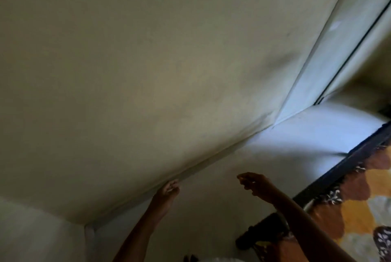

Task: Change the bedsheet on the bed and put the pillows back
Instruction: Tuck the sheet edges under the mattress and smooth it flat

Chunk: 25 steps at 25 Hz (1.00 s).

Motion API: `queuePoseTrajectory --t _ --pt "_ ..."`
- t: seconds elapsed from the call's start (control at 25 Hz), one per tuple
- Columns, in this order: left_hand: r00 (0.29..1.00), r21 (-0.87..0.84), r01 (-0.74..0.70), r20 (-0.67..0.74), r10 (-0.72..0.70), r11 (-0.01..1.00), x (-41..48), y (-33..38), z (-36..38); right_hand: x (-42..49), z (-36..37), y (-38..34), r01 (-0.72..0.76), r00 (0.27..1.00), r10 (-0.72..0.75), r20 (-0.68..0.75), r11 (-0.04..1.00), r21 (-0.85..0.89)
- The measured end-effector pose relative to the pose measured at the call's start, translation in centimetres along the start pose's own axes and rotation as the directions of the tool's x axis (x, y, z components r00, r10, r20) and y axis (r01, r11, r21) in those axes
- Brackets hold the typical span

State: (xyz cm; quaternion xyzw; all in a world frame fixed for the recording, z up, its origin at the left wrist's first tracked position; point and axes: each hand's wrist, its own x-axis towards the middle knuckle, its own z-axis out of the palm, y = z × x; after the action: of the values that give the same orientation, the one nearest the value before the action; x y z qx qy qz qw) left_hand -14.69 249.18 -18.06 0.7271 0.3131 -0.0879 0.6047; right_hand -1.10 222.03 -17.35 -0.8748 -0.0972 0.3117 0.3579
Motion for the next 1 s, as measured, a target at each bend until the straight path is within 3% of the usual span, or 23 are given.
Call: queuePoseTrajectory --t 0.24,0.36,0.48,0.72,0.92,1.0 --pt "0.977 0.150 -0.040 0.213 0.007 0.988 13.2 7.8 1.6 7.1 -5.8 1.5 -0.127 0.970 0.148 -0.194 0.985 0.119" --pt "0.957 0.262 -0.078 0.290 -0.002 0.962 21.0 12.3 3.9 10.9 -9.0 2.9 -0.192 0.895 0.295 -0.335 0.932 0.307" --pt "0.924 0.320 -0.116 0.381 -0.016 0.940 27.0 17.2 7.6 12.7 -11.9 3.8 -0.267 0.802 0.480 -0.356 0.821 0.505" --pt "0.760 0.362 -0.287 0.650 -0.020 0.887 37.2 27.7 21.4 15.0 -18.1 7.4 -0.297 0.586 0.680 -0.440 0.686 0.665" --pt "0.553 0.349 -0.469 0.832 -0.037 0.811 41.8 36.5 35.8 16.4 -25.1 10.6 -0.236 0.439 0.754 -0.488 0.621 0.748" --pt "0.518 0.352 -0.523 0.855 -0.039 0.776 43.9 39.7 42.1 18.1 -29.1 12.8 -0.208 0.407 0.769 -0.493 0.604 0.769"
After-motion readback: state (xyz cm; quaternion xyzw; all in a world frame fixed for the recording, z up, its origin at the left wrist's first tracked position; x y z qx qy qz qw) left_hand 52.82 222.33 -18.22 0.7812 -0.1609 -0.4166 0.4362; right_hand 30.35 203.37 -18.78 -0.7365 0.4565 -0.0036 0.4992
